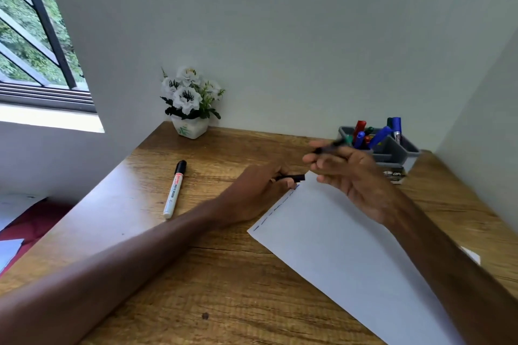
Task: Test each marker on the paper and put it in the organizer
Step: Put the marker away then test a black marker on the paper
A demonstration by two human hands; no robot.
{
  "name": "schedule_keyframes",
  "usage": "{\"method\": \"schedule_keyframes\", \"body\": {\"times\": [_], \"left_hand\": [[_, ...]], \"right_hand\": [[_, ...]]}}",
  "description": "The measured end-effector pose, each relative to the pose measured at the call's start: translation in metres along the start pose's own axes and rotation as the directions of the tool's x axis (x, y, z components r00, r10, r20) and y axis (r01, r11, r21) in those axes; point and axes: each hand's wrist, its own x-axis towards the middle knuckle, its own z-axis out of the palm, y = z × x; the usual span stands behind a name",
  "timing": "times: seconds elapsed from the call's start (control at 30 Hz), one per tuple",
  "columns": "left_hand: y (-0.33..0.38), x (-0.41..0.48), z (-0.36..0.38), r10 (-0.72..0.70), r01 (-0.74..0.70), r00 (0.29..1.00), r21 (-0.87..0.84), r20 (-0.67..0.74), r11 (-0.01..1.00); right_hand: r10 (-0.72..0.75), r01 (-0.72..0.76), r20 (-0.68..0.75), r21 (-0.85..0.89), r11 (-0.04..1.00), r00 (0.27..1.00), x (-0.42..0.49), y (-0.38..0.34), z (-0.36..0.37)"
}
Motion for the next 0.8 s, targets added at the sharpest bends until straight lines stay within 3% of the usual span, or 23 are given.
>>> {"method": "schedule_keyframes", "body": {"times": [0.1,0.2,0.43,0.63,0.8], "left_hand": [[-0.003,-0.006,-0.002,0.031,-0.031,0.999,-0.010,0.018,0.999],[-0.003,-0.008,-0.002,0.066,-0.066,0.997,-0.015,0.027,0.998],[-0.007,-0.009,0.002,0.029,-0.030,1.000,-0.077,-0.009,0.997],[-0.009,-0.008,0.005,0.024,-0.027,0.999,-0.092,-0.031,0.995],[-0.008,-0.008,0.005,0.013,-0.017,0.999,-0.114,-0.036,0.993]], "right_hand": [[-0.023,0.024,0.012,-0.091,0.996,1.000,0.000,0.008,0.005],[-0.042,0.024,-0.084,-0.201,0.979,0.996,0.000,0.017,0.008],[-0.029,-0.003,-0.240,-0.133,0.991,0.970,0.004,0.031,0.011],[-0.123,0.066,-0.195,-0.274,0.959,0.973,0.008,0.037,0.007],[-0.245,0.115,-0.220,-0.477,0.871,0.944,0.017,0.043,0.005]]}}
